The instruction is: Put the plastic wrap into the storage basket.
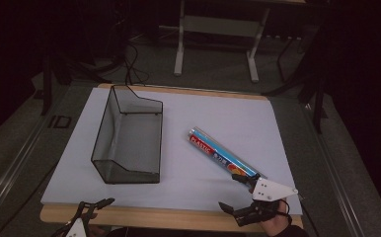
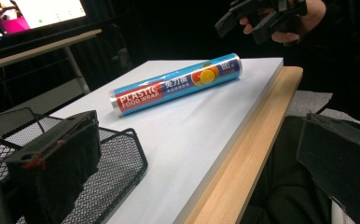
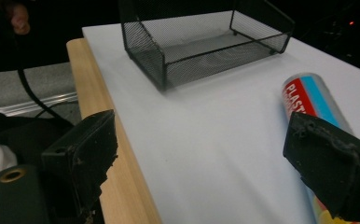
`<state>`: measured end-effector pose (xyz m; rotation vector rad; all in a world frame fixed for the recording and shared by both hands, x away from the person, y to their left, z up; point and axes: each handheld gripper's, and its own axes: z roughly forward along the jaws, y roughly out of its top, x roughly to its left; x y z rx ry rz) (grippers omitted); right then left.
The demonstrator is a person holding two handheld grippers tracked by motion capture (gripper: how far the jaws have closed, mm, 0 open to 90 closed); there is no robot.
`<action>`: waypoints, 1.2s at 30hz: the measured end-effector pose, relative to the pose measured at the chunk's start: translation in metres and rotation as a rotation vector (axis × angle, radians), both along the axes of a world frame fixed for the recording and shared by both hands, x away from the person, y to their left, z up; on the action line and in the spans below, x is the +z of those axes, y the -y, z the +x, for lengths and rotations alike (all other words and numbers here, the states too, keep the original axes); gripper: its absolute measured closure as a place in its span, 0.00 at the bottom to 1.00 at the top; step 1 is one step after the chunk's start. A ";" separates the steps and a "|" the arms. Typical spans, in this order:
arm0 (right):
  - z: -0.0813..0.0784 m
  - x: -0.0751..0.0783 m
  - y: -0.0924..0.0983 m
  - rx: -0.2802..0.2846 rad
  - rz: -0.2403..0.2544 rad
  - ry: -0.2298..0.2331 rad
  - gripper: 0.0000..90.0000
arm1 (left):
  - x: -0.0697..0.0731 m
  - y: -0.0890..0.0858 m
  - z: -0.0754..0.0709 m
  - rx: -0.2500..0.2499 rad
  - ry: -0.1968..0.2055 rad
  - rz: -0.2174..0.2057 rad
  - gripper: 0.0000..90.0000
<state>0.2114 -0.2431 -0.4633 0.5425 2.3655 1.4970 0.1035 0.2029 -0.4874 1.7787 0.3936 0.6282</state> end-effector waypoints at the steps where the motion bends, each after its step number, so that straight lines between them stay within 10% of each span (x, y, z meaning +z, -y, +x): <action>1: 0.000 0.001 0.000 -0.007 0.002 0.010 0.11 | 0.000 0.000 0.000 -0.001 0.000 0.000 0.00; 18: 0.014 0.023 0.006 -0.069 -0.028 0.126 0.16 | 0.000 0.001 0.000 -0.007 -0.002 0.004 0.00; 36: 0.058 0.056 0.012 -0.130 -0.079 0.062 0.11 | -0.001 0.002 0.000 -0.009 -0.001 0.012 0.00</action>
